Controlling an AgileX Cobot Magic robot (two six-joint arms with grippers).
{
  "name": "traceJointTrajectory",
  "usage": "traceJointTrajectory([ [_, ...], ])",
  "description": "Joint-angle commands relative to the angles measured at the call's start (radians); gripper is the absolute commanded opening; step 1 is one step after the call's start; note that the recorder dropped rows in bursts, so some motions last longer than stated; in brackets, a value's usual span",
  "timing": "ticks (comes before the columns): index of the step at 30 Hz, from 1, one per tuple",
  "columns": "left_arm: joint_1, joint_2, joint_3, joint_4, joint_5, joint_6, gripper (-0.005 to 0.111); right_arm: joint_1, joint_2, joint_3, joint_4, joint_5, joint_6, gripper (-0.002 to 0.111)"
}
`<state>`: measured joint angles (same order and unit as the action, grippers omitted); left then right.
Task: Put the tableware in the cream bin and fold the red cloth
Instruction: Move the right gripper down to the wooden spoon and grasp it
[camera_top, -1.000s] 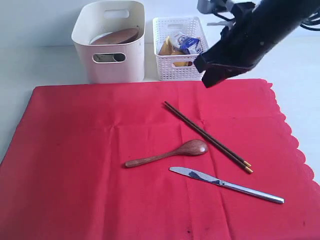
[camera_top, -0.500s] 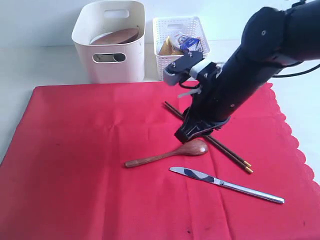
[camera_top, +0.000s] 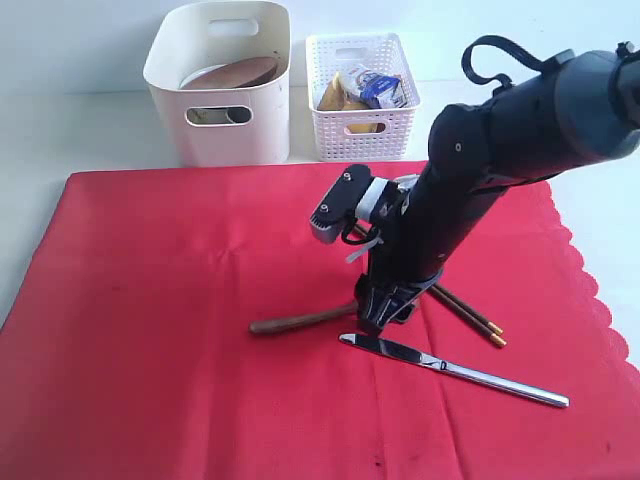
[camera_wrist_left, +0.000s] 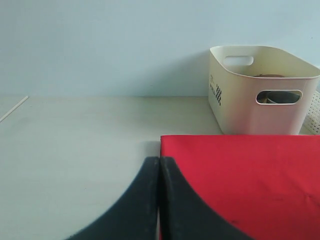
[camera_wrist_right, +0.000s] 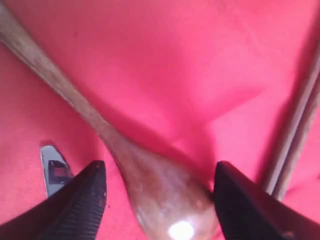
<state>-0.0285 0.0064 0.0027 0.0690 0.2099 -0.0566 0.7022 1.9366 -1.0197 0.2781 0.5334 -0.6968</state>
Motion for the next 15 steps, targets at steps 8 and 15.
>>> traceJointTrajectory([
  [8,-0.004,-0.006,-0.003,-0.002,-0.003,0.001,0.001,0.002,0.024,0.006,-0.006,-0.007,-0.069,0.033],
  [15,-0.004,-0.006,-0.003,-0.002,-0.003,0.001,0.001,0.002,0.022,0.006,0.003,-0.007,-0.067,0.006],
])
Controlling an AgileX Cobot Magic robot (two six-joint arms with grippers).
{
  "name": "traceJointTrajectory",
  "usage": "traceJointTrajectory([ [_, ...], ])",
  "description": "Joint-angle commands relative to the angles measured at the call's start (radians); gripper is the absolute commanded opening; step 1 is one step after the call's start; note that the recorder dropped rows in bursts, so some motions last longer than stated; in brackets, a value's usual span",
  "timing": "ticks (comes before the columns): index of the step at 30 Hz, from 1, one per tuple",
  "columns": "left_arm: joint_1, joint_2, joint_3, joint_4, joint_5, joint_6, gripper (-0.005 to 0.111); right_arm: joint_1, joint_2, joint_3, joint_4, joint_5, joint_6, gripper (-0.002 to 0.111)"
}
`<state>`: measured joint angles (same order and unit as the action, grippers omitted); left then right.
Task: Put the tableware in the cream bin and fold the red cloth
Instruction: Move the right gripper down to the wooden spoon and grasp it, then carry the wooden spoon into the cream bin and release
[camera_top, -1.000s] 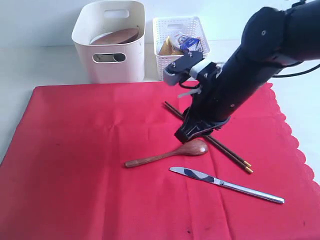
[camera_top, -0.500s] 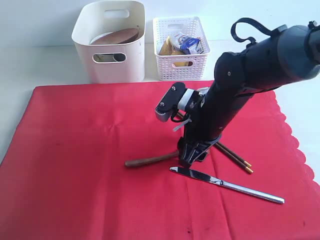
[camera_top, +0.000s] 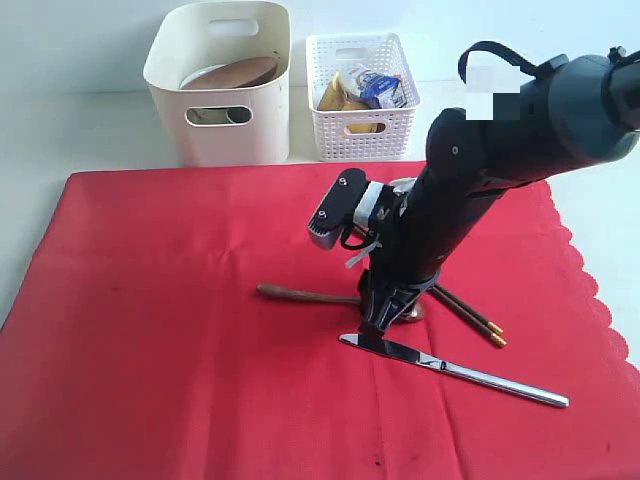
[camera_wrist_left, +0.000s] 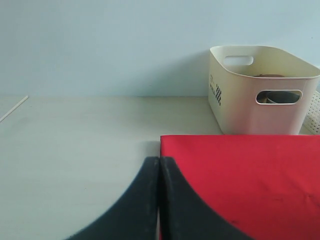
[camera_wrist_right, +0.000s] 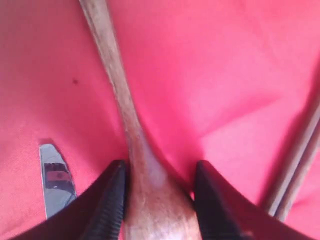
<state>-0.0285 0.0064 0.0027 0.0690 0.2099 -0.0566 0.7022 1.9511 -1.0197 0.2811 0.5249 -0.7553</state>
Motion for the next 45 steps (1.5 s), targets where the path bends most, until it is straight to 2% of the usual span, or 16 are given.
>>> traceJointTrajectory([
  [1,-0.004,-0.006,-0.003,-0.002,-0.003,0.001,0.001,0.002,0.005,0.006,0.003,0.001,-0.008,0.003],
  [3,-0.004,-0.006,-0.003,-0.002,-0.003,0.001,0.001,0.002,-0.004,0.006,0.007,0.003,-0.008,0.000],
  [22,-0.004,-0.006,-0.003,-0.002,-0.003,0.001,0.001,0.002,-0.117,-0.007,0.081,-0.033,-0.004,0.000],
  [26,-0.004,-0.006,-0.003,-0.002,-0.003,0.001,0.001,0.002,-0.117,-0.052,0.092,-0.045,-0.001,0.000],
  [37,-0.004,-0.006,-0.003,-0.002,-0.003,0.001,0.001,0.002,-0.117,-0.174,0.354,-0.267,-0.004,0.000],
  [45,-0.004,-0.006,-0.003,-0.002,-0.003,0.001,0.001,0.002,-0.061,-0.305,0.377,-0.287,-0.004,0.000],
])
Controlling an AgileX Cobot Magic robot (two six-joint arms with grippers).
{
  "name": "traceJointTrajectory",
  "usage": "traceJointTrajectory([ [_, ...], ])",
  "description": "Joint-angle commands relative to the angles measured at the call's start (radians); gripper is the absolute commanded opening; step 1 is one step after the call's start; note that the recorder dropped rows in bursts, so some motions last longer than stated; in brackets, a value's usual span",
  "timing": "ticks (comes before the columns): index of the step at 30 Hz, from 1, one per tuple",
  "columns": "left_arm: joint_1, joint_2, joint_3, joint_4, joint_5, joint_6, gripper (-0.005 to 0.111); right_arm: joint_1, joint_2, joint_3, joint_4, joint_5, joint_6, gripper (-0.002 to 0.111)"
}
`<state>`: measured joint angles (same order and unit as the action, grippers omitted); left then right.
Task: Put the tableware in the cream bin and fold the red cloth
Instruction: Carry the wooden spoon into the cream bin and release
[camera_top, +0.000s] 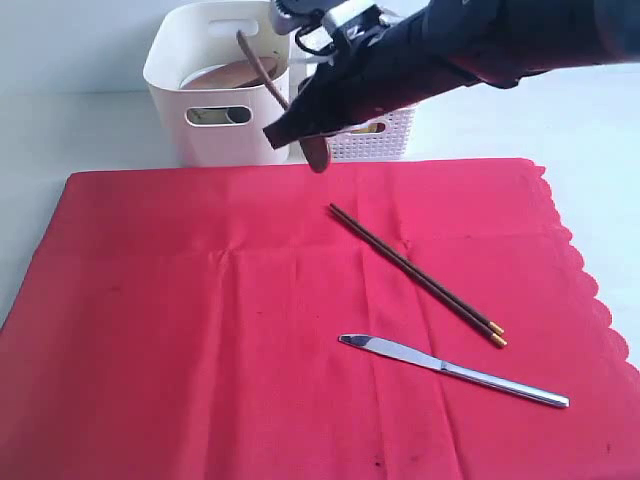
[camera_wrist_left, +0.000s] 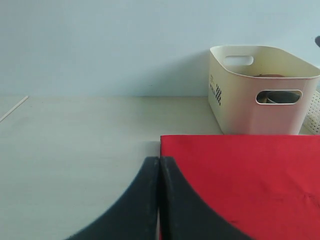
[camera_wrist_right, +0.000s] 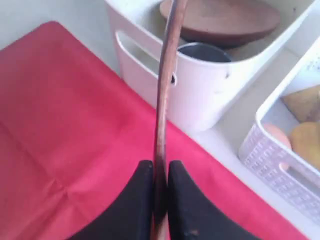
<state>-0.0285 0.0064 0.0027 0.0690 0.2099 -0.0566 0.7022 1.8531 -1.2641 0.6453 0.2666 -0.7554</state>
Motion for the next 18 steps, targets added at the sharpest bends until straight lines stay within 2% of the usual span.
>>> traceJointTrajectory([
  [1,-0.004,-0.006,-0.003,-0.002,-0.003,0.001,0.001,0.002,0.052,-0.079,0.025,-0.040,-0.004,0.000],
  [8,-0.004,-0.006,-0.003,-0.002,-0.003,0.001,0.001,0.002,0.173,-0.255,0.070,-0.074,-0.004,0.000],
  [13,-0.004,-0.006,-0.003,-0.002,-0.003,0.001,0.001,0.002,0.270,-0.422,0.167,-0.074,-0.004,0.000],
  [18,-0.004,-0.006,-0.003,-0.002,-0.003,0.001,0.001,0.002,0.369,-0.597,0.174,-0.082,-0.002,0.000],
])
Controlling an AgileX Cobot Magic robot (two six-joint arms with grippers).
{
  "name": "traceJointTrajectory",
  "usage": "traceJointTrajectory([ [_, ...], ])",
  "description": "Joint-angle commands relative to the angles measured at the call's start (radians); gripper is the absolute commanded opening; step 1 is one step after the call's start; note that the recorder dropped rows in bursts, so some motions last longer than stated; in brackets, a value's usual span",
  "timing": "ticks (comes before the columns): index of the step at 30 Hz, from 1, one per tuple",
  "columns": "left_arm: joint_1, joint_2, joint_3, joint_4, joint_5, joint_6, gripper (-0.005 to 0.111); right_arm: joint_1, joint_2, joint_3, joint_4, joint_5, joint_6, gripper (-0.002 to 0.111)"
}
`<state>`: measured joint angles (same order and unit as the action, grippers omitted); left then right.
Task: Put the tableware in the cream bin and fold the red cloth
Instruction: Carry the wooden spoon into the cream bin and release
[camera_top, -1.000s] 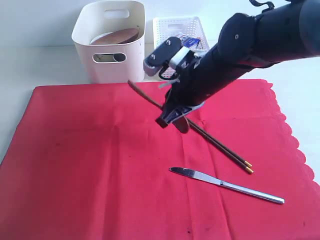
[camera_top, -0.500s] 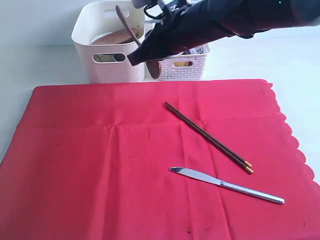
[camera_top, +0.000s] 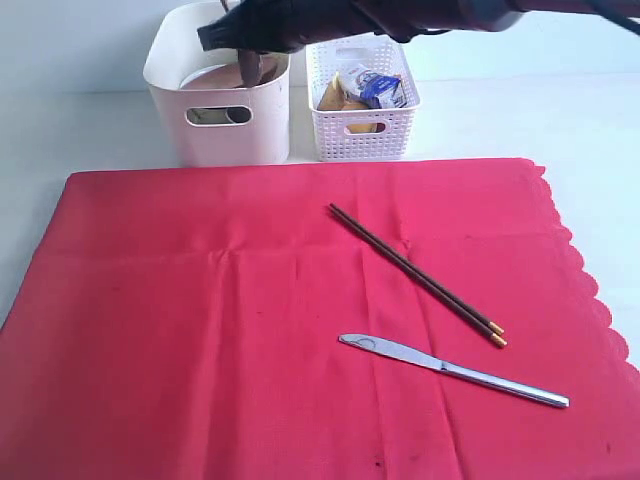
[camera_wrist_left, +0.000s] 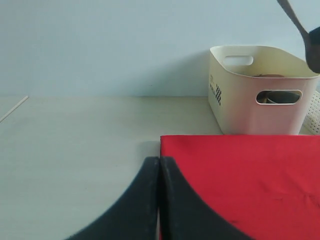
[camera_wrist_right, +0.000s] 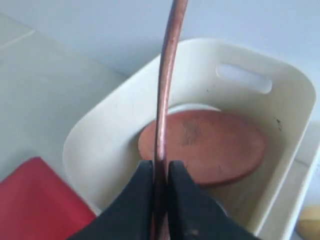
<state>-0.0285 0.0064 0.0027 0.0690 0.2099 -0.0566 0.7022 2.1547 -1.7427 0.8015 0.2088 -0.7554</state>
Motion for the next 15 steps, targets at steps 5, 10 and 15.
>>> traceJointTrajectory([
  [5,-0.004,-0.006,-0.003,-0.002,-0.003,0.001,0.001,0.002,0.201,-0.269,0.091,-0.090,-0.002,0.000],
  [10,-0.004,-0.006,-0.003,-0.002,-0.003,0.001,0.001,0.002,0.305,-0.359,0.130,-0.128,-0.004,0.000],
  [15,-0.004,-0.006,-0.003,-0.002,-0.003,0.001,0.001,0.013,0.357,-0.370,0.134,-0.172,-0.004,0.008],
])
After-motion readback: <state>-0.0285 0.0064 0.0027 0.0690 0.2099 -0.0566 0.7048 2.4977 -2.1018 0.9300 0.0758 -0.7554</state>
